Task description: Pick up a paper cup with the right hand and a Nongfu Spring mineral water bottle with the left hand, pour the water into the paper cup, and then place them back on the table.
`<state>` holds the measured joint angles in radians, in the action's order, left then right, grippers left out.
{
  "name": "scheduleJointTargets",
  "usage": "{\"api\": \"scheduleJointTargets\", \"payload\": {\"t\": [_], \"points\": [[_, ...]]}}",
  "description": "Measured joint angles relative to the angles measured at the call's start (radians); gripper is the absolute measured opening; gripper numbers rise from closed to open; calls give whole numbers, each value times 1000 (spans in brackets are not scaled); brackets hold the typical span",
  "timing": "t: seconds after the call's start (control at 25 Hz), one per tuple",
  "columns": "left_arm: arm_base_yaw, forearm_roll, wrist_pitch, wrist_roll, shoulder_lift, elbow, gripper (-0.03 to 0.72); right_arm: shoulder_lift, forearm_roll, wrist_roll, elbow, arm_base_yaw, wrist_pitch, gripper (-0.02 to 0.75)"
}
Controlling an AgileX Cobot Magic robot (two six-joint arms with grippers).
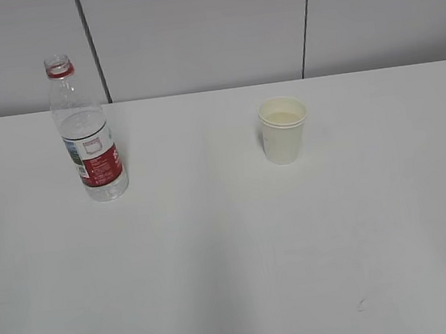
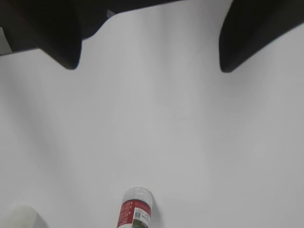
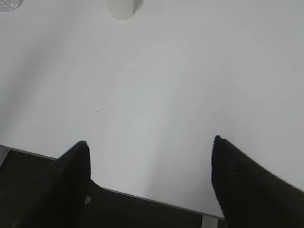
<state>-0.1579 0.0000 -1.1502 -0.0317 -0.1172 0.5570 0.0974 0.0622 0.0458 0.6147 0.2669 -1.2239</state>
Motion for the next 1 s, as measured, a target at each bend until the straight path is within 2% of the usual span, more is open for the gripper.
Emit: {"api": "scheduleJointTargets", "payload": {"t": [0.28,0.56,0.76,1.0], "points": [[0,0,-59,47,132,-7,544,-89,2,-12,-84,0,44,591],[0,0,21,55,135,-47,544,-91,-3,-16,-110,0,69,591],[0,0,31,56,135,-51,544,-93,-73,-27,-110,0,69,591],[0,0,32,56,135,-51,544,-93,-57,-51,-110,0,69,591]]}}
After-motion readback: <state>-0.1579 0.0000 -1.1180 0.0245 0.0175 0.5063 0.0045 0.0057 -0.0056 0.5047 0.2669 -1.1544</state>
